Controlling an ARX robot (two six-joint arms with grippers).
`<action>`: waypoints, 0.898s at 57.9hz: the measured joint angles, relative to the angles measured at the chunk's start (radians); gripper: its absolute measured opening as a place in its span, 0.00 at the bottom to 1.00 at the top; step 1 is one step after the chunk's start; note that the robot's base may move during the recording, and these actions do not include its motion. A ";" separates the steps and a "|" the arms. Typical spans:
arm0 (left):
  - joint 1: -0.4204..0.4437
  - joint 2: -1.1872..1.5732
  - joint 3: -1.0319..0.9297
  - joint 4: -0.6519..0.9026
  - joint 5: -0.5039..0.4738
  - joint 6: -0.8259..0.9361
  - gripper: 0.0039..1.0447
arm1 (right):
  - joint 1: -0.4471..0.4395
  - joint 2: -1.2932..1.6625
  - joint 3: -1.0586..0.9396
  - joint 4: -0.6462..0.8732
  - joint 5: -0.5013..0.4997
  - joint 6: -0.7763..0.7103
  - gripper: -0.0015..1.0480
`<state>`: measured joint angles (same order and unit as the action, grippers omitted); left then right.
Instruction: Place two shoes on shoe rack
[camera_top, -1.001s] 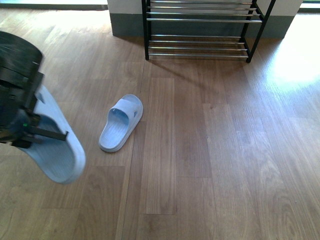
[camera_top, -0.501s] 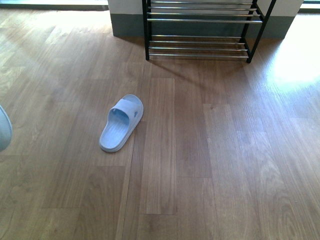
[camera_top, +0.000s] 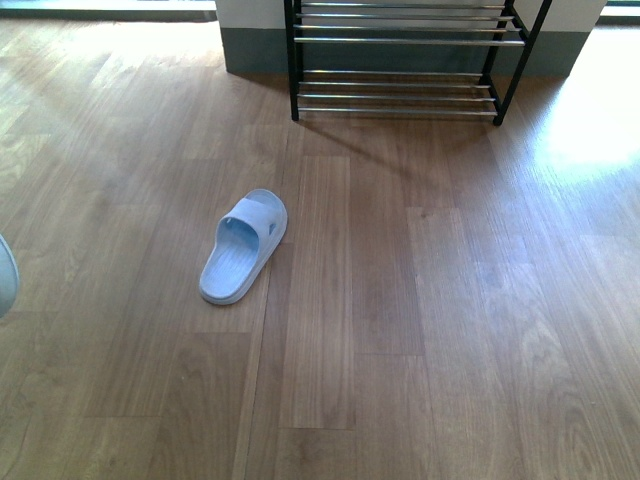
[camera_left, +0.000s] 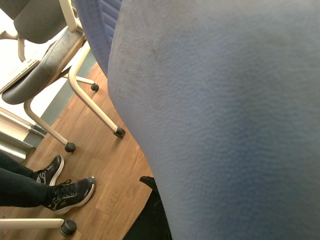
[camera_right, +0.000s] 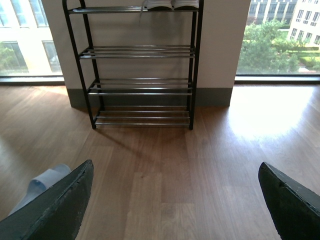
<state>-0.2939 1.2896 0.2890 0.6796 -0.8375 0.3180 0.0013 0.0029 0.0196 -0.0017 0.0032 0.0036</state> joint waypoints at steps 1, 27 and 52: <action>-0.001 0.000 0.000 0.000 0.002 0.000 0.02 | 0.000 0.000 0.000 0.000 0.000 0.000 0.91; 0.000 0.000 0.000 0.000 -0.002 0.000 0.02 | 0.000 0.000 0.000 0.000 -0.005 0.000 0.91; -0.001 0.000 -0.001 0.000 0.003 0.000 0.02 | 0.000 0.000 0.000 0.000 -0.002 0.000 0.91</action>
<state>-0.2947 1.2896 0.2882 0.6796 -0.8349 0.3180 0.0013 0.0029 0.0196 -0.0013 0.0010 0.0036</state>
